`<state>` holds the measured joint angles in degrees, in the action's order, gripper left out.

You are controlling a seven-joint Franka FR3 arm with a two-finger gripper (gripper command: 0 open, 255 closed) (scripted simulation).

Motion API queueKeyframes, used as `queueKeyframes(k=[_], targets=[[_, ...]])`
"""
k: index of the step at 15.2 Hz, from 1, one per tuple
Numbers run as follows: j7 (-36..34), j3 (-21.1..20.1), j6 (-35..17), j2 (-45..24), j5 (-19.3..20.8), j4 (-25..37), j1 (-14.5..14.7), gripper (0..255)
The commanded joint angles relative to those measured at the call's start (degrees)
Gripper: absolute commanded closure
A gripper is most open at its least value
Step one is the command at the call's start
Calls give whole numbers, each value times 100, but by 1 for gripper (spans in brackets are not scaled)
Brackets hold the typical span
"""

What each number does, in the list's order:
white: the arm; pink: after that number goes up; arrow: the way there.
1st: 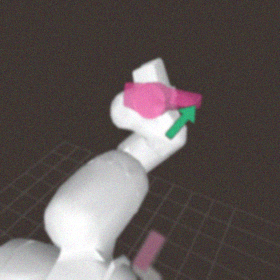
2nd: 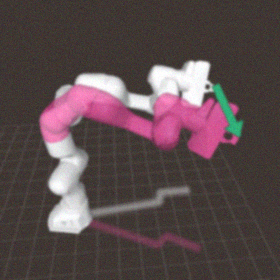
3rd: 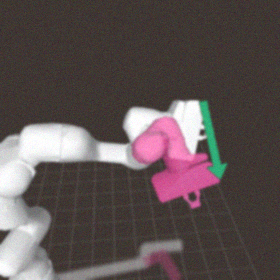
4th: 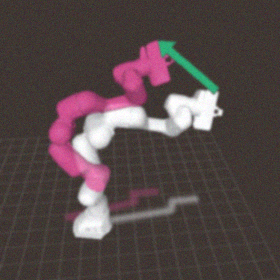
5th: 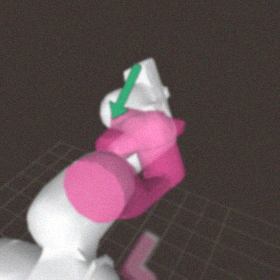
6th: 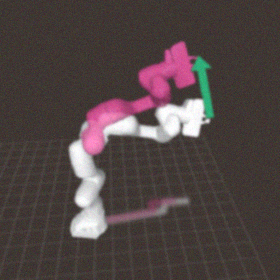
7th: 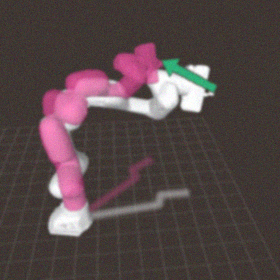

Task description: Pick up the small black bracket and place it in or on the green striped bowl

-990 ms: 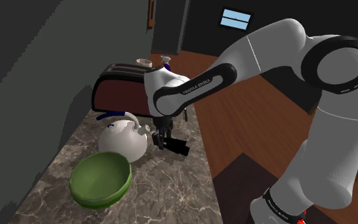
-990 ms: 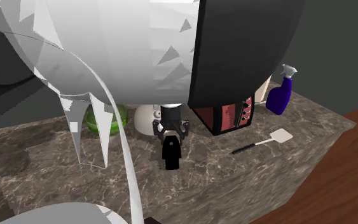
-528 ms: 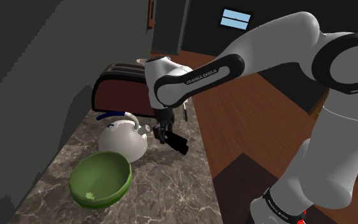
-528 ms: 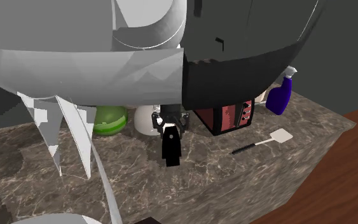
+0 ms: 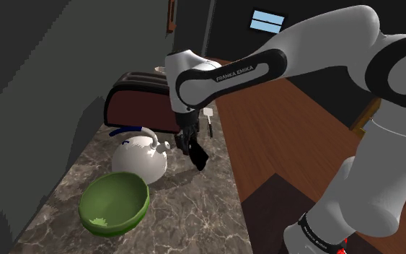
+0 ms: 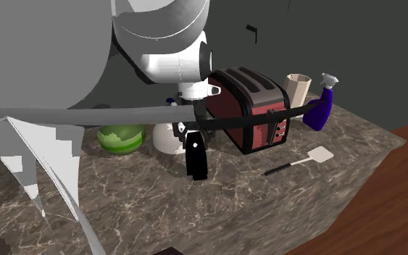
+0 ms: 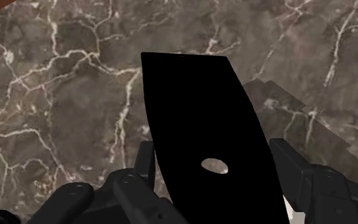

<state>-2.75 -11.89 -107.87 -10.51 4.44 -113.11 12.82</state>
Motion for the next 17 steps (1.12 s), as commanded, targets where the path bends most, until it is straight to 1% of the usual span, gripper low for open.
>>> queueKeyframes(k=[1,15,17], targets=[[11,-5,144,63,-18,81,0,255],[97,-17,1097,396,-100,712,-9,255],[-159,-131,1156,213,-117,938,138,255]])
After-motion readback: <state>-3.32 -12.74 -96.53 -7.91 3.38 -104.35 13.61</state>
